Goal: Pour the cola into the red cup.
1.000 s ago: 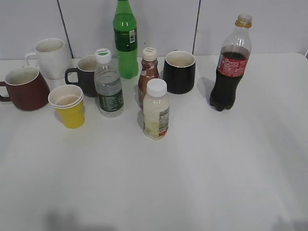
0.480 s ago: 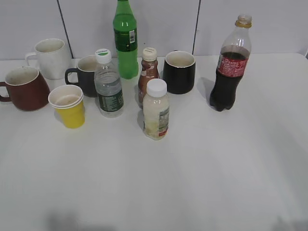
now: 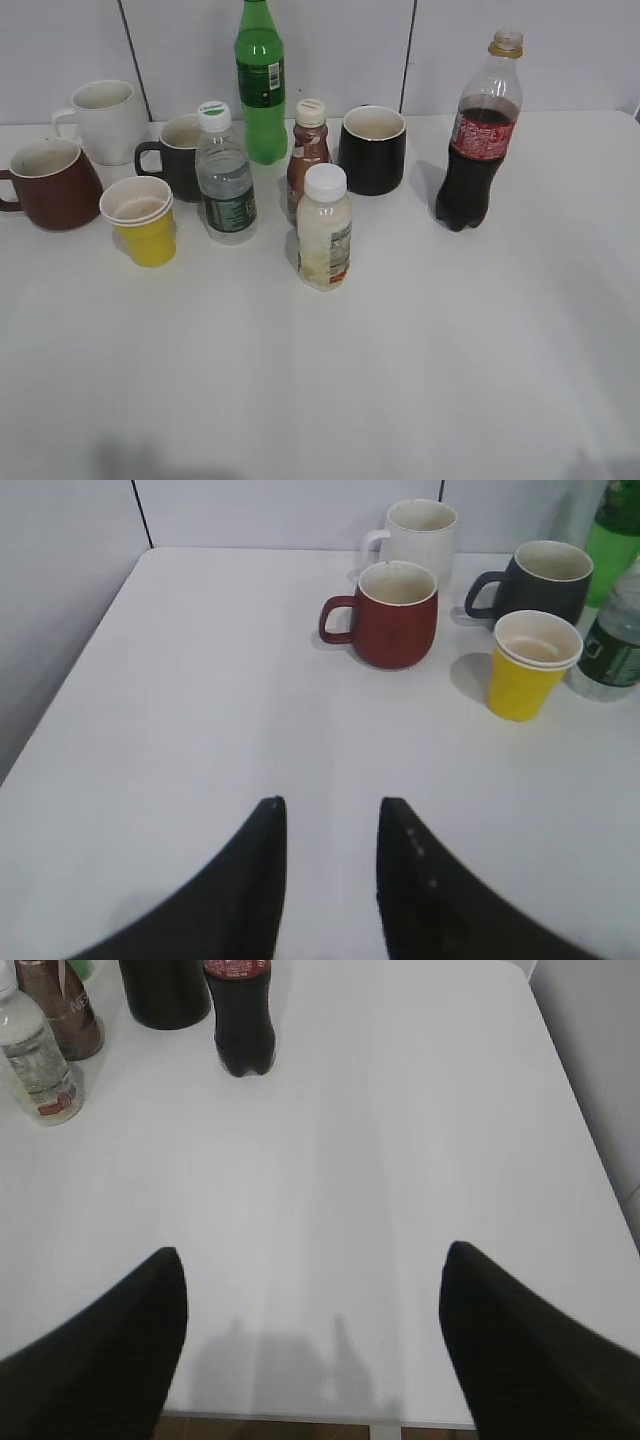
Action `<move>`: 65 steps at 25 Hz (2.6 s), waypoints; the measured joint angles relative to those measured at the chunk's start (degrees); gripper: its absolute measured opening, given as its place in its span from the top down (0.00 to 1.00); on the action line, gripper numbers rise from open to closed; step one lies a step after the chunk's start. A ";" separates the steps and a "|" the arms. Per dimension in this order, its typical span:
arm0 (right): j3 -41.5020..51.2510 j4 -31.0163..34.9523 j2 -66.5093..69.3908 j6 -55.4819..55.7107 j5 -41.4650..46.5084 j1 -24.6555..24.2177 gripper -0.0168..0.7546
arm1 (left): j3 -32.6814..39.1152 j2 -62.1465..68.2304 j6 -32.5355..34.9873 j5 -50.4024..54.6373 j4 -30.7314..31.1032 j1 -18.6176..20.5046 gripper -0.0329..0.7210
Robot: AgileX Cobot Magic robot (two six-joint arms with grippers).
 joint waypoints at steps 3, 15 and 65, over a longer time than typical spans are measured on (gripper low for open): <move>0.00 0.00 0.00 0.00 0.00 0.00 0.21 | -0.54 1.27 0.00 -1.93 -1.87 0.00 0.64; 0.00 0.00 0.00 0.00 0.00 0.00 0.21 | 15.25 35.92 0.00 -72.24 0.94 2.72 0.64; 0.00 0.00 0.00 0.00 0.00 0.00 0.21 | -18.15 131.33 3.76 -127.14 14.12 17.33 0.60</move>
